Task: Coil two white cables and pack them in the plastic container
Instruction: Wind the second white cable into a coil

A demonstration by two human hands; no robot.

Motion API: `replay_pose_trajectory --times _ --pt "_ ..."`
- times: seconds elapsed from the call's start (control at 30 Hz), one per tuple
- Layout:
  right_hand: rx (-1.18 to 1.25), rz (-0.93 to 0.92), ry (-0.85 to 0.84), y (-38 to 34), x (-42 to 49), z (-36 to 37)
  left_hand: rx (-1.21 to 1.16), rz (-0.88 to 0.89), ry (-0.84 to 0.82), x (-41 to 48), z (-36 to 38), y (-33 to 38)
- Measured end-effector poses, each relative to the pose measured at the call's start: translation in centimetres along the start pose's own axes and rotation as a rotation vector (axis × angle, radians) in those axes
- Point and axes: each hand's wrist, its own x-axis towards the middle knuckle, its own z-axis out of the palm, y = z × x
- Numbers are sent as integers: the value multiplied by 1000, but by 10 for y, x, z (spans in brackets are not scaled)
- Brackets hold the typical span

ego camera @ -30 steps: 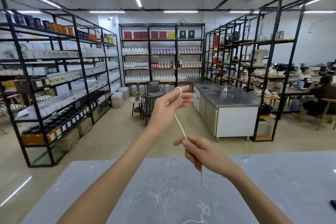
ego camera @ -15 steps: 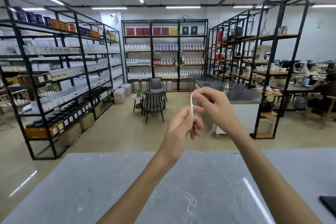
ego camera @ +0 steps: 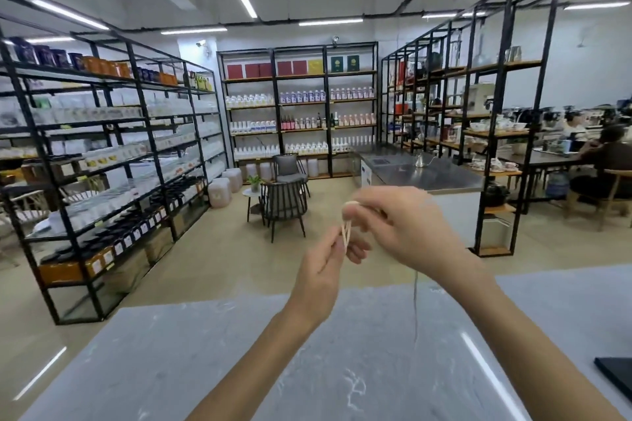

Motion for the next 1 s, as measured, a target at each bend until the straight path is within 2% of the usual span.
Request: replay_pose_trajectory --times 0.07,0.13,0.27,0.33,0.4,0.47,0.53,0.57,0.63,0.7,0.77,0.87,0.93,1.0 --pt "204 47 96 16 21 0 -114 27 42 -4 13 14" --pt "397 120 108 30 31 8 -194 46 49 1 14 25" --pt "605 283 -71 40 18 46 -228 22 5 13 -3 31" --pt "677 376 -98 32 -5 69 -218 -16 38 21 -15 22" --pt "691 441 -168 19 -34 85 -189 -23 110 32 -28 8" --pt "683 464 -329 4 -59 85 -108 -63 164 42 -39 -5" --pt "512 361 -405 -6 -66 68 36 -115 98 40 -42 -19" --pt "380 273 -372 -5 -61 57 130 -124 29 33 -39 -25" --pt "68 105 -189 1 -39 32 258 -125 -113 14 -25 -31" --pt "-88 11 15 14 -8 13 231 -82 -168 -3 -7 -25" --pt "112 79 94 33 19 10 79 -47 -146 -6 5 -10" --pt "499 235 -46 52 35 34 -153 12 -92 6 2 7" --pt "549 298 -137 51 22 61 -205 46 -16 18 -9 11" --pt "520 339 -157 41 -5 87 -204 17 96 31 -20 7"
